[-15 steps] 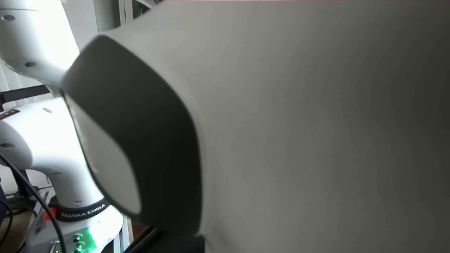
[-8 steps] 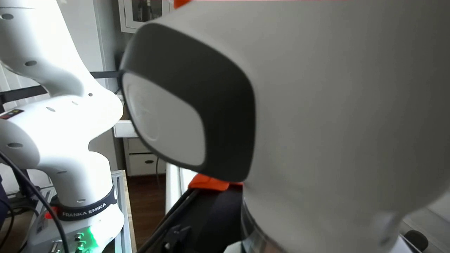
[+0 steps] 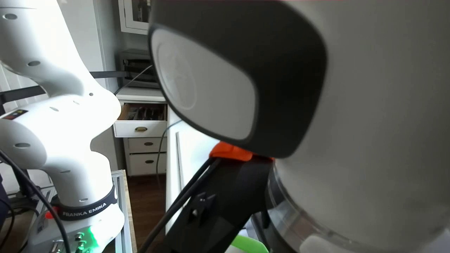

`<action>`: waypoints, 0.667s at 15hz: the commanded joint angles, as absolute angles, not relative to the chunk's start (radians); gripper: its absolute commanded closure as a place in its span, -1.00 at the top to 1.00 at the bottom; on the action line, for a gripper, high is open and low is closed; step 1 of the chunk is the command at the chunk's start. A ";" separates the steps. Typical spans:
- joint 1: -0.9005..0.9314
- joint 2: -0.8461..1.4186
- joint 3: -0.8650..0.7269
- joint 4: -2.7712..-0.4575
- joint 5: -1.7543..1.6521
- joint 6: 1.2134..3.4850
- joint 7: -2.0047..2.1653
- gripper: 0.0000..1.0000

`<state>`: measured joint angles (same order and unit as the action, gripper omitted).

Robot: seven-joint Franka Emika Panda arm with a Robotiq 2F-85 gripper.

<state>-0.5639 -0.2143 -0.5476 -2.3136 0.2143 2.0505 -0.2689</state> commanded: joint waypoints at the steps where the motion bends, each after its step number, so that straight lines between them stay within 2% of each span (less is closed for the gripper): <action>1: -0.543 -0.120 -0.596 -2.202 0.281 1.919 -0.250 -0.93; 10: -0.552 0.042 -0.588 -2.096 0.357 1.869 -0.169 -0.93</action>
<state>-0.5523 -0.0121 -0.5843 -2.1526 0.3036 1.9023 -0.1847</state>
